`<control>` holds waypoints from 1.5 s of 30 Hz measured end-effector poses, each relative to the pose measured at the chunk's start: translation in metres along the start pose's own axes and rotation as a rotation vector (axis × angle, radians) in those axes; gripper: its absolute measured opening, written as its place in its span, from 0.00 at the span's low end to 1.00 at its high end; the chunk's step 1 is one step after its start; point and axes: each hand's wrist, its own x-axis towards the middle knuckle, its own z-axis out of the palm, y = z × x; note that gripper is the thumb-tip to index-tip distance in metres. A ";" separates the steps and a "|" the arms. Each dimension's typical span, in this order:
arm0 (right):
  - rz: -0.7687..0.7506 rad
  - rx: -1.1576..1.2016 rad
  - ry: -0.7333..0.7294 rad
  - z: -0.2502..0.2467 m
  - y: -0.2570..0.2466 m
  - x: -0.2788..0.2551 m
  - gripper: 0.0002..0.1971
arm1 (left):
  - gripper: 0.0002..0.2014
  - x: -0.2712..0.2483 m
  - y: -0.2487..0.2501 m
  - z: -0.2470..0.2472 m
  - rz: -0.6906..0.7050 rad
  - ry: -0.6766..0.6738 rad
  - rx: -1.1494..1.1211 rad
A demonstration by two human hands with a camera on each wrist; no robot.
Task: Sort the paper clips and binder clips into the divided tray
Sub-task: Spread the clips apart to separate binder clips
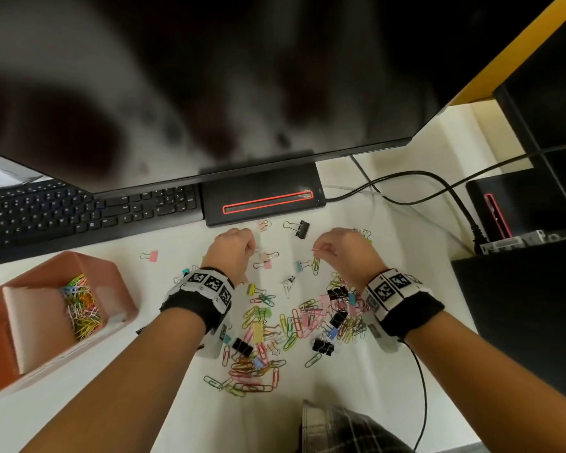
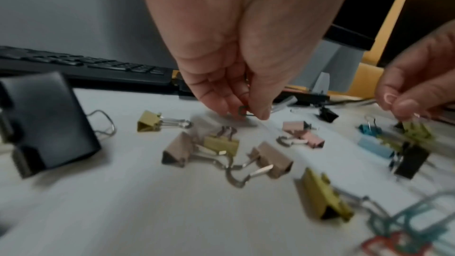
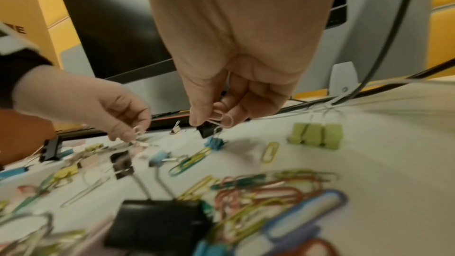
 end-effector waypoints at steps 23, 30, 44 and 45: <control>-0.081 -0.255 -0.294 0.002 -0.003 0.003 0.11 | 0.10 -0.062 0.003 0.034 0.139 -0.118 -0.018; -0.116 -0.321 -0.288 0.004 -0.003 -0.003 0.10 | 0.05 -0.050 -0.004 0.033 0.140 -0.131 -0.008; -0.178 -0.103 -0.329 0.007 -0.031 -0.030 0.10 | 0.01 -0.064 -0.017 0.002 0.112 0.088 -0.207; -0.212 -0.101 -0.356 0.011 -0.038 -0.039 0.11 | 0.02 -0.068 -0.020 -0.002 0.092 0.099 -0.230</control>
